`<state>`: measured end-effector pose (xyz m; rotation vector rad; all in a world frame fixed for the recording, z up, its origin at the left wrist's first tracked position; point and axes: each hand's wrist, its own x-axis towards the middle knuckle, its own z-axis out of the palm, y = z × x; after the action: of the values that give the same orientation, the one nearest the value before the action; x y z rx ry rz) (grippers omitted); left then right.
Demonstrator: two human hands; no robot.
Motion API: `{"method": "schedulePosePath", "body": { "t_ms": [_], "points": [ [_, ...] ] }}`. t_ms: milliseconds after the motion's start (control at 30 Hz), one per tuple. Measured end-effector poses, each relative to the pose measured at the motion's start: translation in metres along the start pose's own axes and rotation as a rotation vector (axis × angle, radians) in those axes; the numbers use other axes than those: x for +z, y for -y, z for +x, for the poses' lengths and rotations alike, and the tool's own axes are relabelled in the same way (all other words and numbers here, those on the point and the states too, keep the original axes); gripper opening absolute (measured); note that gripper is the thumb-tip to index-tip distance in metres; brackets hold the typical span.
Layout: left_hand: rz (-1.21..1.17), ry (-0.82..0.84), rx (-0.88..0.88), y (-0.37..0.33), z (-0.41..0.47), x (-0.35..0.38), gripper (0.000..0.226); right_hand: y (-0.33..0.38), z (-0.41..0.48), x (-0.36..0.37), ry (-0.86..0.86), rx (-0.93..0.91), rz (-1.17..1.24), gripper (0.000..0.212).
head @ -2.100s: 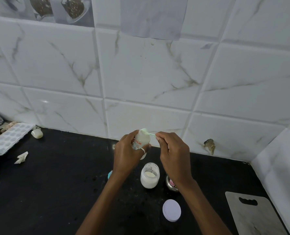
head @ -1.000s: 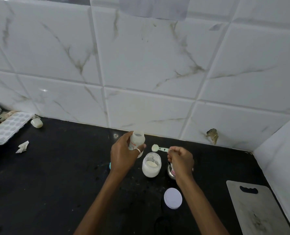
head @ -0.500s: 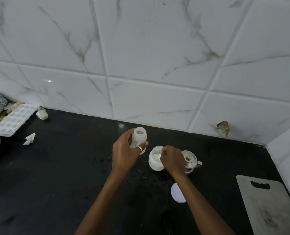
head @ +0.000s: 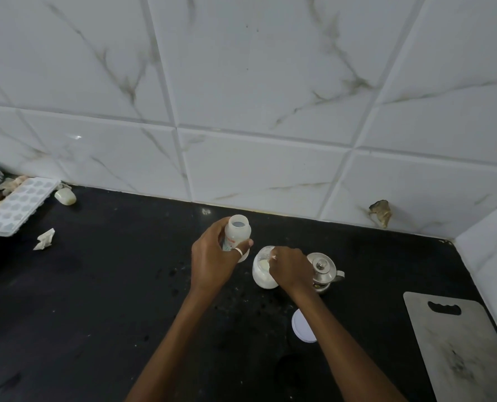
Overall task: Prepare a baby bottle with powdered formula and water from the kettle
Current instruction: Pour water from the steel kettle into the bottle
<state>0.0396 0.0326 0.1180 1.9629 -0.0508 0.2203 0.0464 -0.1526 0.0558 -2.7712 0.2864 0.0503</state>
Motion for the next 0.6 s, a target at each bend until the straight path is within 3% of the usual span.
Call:
{"method": "schedulePosePath", "body": {
  "t_ms": [200, 400, 600],
  "points": [
    [0.001, 0.021, 0.031, -0.011, 0.0, 0.014, 0.053, -0.023, 0.0, -0.013, -0.26, -0.03, 0.135, 0.024],
    [-0.006, 0.063, 0.069, -0.023, -0.006, 0.04, 0.054, -0.076, -0.003, -0.026, -0.483, 0.064, 0.299, 0.018],
    [-0.034, 0.106, 0.063, -0.031, -0.018, 0.059, 0.056, -0.128, -0.013, -0.019, -0.395, 0.319, 0.39, 0.038]
  ]
}}
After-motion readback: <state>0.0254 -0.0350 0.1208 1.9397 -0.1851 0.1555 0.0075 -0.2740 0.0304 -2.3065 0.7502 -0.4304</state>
